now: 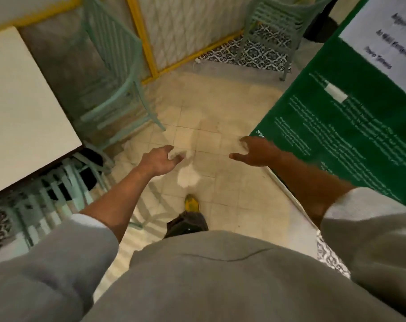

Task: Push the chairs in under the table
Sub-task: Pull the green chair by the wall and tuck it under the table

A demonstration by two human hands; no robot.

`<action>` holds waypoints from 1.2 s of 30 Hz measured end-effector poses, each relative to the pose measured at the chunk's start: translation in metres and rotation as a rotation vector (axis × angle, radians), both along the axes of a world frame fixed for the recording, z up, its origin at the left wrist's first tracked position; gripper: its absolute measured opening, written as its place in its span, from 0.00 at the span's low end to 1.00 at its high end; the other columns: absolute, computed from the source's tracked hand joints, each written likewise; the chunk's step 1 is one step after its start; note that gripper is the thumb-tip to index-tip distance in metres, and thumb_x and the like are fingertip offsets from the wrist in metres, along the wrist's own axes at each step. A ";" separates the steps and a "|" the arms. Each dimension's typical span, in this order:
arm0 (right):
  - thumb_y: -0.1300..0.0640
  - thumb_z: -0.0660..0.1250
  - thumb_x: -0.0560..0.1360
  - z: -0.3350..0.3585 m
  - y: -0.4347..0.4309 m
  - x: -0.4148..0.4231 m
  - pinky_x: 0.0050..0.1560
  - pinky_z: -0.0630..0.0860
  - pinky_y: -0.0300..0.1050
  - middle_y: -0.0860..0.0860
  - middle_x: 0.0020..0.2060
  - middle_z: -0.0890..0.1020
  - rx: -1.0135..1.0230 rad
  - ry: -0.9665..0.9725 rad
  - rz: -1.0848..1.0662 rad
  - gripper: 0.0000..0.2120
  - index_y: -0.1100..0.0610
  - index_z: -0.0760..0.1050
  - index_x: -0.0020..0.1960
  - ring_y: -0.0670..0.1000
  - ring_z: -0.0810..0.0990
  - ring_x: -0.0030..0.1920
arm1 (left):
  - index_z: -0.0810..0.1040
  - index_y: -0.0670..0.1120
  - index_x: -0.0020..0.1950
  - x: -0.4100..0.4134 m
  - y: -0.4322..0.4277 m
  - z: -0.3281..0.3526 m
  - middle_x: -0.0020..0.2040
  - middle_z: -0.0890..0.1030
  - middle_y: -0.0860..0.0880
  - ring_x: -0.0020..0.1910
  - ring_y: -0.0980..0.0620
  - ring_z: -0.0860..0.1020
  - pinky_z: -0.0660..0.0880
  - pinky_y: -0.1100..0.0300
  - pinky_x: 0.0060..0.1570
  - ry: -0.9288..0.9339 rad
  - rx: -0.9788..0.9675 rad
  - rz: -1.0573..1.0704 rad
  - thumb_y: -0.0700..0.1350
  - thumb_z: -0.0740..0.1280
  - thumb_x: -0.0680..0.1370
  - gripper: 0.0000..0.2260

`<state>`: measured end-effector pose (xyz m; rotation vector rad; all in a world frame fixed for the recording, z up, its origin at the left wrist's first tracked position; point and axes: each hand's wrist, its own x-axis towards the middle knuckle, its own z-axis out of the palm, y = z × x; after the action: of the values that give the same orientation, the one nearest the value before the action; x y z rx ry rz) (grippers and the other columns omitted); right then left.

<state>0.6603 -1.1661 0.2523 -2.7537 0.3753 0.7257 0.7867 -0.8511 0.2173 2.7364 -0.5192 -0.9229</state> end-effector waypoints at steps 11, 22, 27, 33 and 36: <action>0.24 0.63 0.76 0.040 -0.007 0.300 0.73 0.70 0.63 0.56 0.80 0.69 -0.050 -0.047 0.313 0.46 0.52 0.63 0.83 0.62 0.71 0.76 | 0.66 0.49 0.81 0.220 0.006 0.005 0.80 0.70 0.45 0.77 0.40 0.69 0.67 0.43 0.75 -0.065 0.022 0.277 0.71 0.58 0.80 0.37; 0.39 0.66 0.82 0.035 -0.004 0.534 0.75 0.68 0.62 0.56 0.79 0.70 0.005 -0.143 0.518 0.34 0.53 0.65 0.82 0.61 0.69 0.77 | 0.70 0.47 0.77 0.375 -0.038 0.028 0.75 0.75 0.44 0.72 0.39 0.74 0.72 0.44 0.70 -0.076 -0.056 0.414 0.69 0.61 0.80 0.34; 0.41 0.67 0.81 0.016 -0.013 0.637 0.76 0.68 0.62 0.56 0.79 0.70 0.020 -0.138 0.672 0.34 0.53 0.65 0.82 0.61 0.69 0.77 | 0.73 0.48 0.76 0.437 -0.066 0.021 0.73 0.77 0.43 0.71 0.39 0.75 0.71 0.47 0.66 -0.052 -0.062 0.556 0.65 0.63 0.81 0.29; 0.42 0.66 0.82 0.020 -0.020 0.752 0.72 0.71 0.59 0.58 0.78 0.70 -0.040 -0.123 0.969 0.33 0.55 0.64 0.81 0.62 0.70 0.75 | 0.71 0.48 0.77 0.499 -0.114 0.029 0.73 0.77 0.43 0.71 0.39 0.76 0.71 0.49 0.66 -0.035 -0.089 0.812 0.67 0.63 0.80 0.32; 0.43 0.66 0.83 0.032 -0.017 0.809 0.71 0.71 0.59 0.59 0.78 0.70 -0.063 -0.120 1.078 0.32 0.57 0.65 0.81 0.63 0.71 0.75 | 0.74 0.51 0.72 0.529 -0.125 0.016 0.68 0.81 0.45 0.64 0.40 0.79 0.76 0.44 0.65 -0.013 -0.121 0.945 0.78 0.55 0.70 0.42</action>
<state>1.4696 -1.1829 0.2846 -2.8851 -1.2097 0.7237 1.3157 -0.9763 0.2331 2.4049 0.6586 -0.5741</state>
